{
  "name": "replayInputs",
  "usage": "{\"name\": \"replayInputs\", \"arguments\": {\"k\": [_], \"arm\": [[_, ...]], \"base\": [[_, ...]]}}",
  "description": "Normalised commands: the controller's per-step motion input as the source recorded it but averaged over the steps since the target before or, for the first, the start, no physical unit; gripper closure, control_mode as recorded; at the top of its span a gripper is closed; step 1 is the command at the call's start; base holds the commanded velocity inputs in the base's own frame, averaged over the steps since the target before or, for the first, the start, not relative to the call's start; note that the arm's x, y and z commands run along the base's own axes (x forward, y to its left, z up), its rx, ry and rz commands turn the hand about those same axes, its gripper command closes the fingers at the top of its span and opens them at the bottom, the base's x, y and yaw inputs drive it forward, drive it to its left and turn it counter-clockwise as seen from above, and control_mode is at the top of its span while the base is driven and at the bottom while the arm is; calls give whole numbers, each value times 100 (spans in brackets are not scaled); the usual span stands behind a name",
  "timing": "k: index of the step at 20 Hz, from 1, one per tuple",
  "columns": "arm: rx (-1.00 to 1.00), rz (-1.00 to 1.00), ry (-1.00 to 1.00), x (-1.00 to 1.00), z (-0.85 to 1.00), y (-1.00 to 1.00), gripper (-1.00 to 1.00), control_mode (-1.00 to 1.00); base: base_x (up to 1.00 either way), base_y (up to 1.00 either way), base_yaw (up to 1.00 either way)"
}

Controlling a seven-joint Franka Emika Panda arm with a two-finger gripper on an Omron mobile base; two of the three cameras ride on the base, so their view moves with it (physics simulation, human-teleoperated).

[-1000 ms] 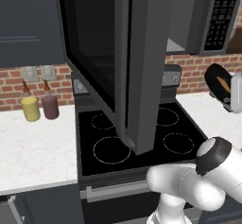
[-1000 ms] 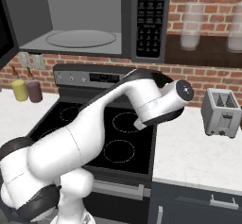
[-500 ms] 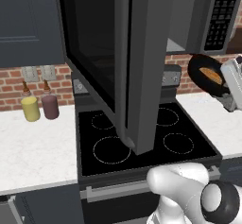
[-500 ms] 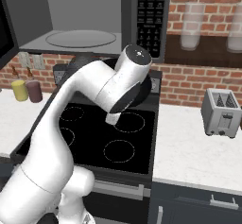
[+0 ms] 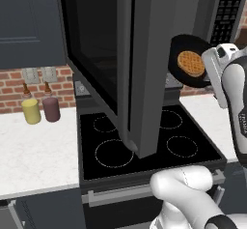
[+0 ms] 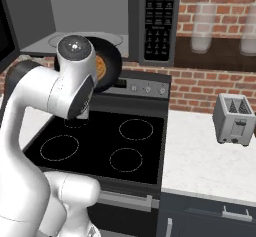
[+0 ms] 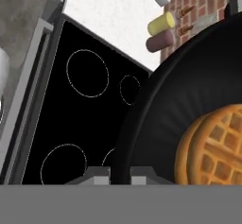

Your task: Open the microwave, place the bowl with waffle inside the microwave, then close the microwave door and turn it on.

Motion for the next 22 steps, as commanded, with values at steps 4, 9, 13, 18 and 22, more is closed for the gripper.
{"name": "replayInputs", "arguments": {"k": [4,9,13,18,22], "arm": [[0,11,-10,33,57,40,100,-100],[0,11,2,51,42,33,100,-100],[0,11,3,65,12,30,100,-100],[-1,5,3,66,0,16,100,-100],[-1,0,0,82,0,17,100,-100]], "base": [[0,0,0],[0,0,0],[0,0,0],[0,0,0],[0,0,0]]}}
